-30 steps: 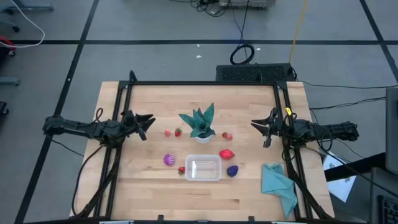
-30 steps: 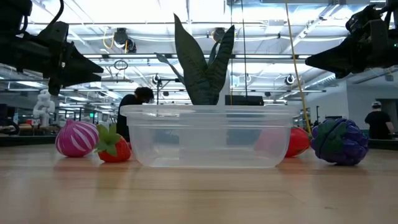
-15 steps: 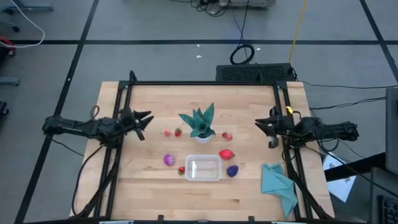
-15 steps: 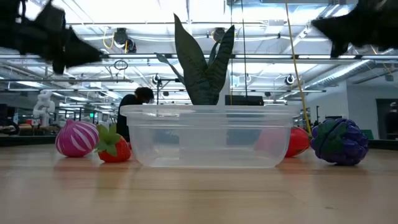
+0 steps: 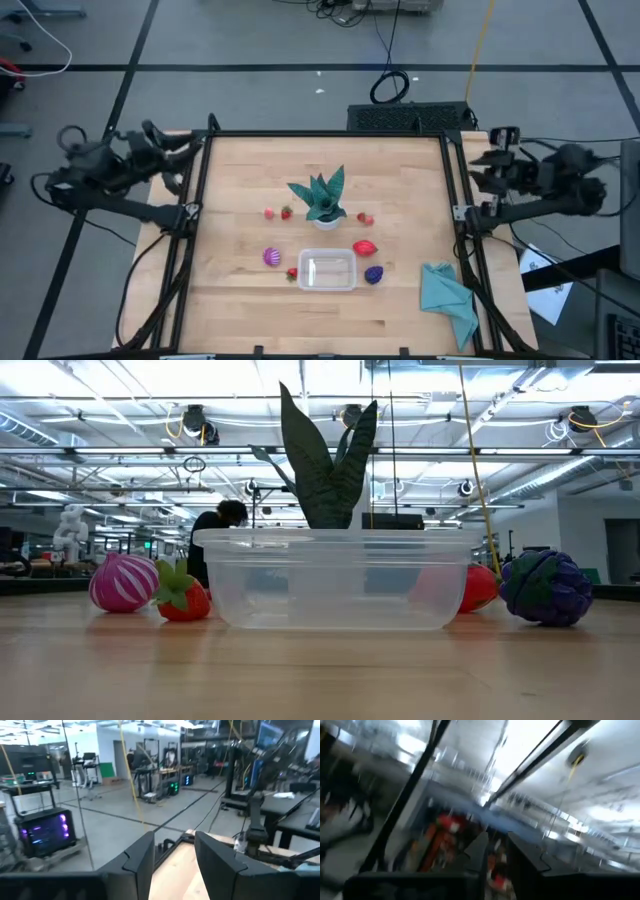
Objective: Pick and placing Produce into tupperware
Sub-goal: Put the red dragon fruit into the transparent bin
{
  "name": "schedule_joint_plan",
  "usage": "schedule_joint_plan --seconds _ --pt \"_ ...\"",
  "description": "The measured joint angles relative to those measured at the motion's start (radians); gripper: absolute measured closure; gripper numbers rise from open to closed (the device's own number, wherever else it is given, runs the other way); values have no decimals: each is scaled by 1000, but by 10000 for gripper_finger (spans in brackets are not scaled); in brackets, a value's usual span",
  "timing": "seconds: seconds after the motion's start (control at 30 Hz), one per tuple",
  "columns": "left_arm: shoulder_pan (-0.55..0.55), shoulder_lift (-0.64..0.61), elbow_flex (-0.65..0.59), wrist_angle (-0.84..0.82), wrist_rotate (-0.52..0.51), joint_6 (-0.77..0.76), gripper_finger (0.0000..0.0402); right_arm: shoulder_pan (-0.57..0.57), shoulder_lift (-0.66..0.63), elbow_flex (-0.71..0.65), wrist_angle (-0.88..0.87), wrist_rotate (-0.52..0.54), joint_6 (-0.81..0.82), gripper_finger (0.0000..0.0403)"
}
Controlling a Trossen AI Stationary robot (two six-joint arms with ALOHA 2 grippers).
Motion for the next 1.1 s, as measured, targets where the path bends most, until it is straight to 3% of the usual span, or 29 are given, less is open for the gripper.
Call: schedule_joint_plan --seconds 0.1,0.2,0.3,0.37,0.5,0.67,0.87,1.1 --pt "0 95 126 -139 -3 -44 256 0 194 230 -207 117 -18 330" --pt "0 181 233 -302 -4 -108 256 0 372 457 -510 339 38 324" --pt "0 256 307 -469 -3 -183 256 -1 528 636 -875 559 181 321" --pt "0 295 334 -573 -3 -241 256 -2 614 713 -1092 604 313 320" --pt "0 349 343 -730 -4 -357 256 -2 725 766 -1341 539 569 320" --pt "0 412 342 -908 -9 -502 256 -2 799 721 -1417 377 766 320" --pt "0 475 342 -1003 -29 -564 256 -2 841 618 -1381 184 878 320" --pt "0 502 342 -1003 -85 -560 256 -2 843 432 -1132 61 898 321"
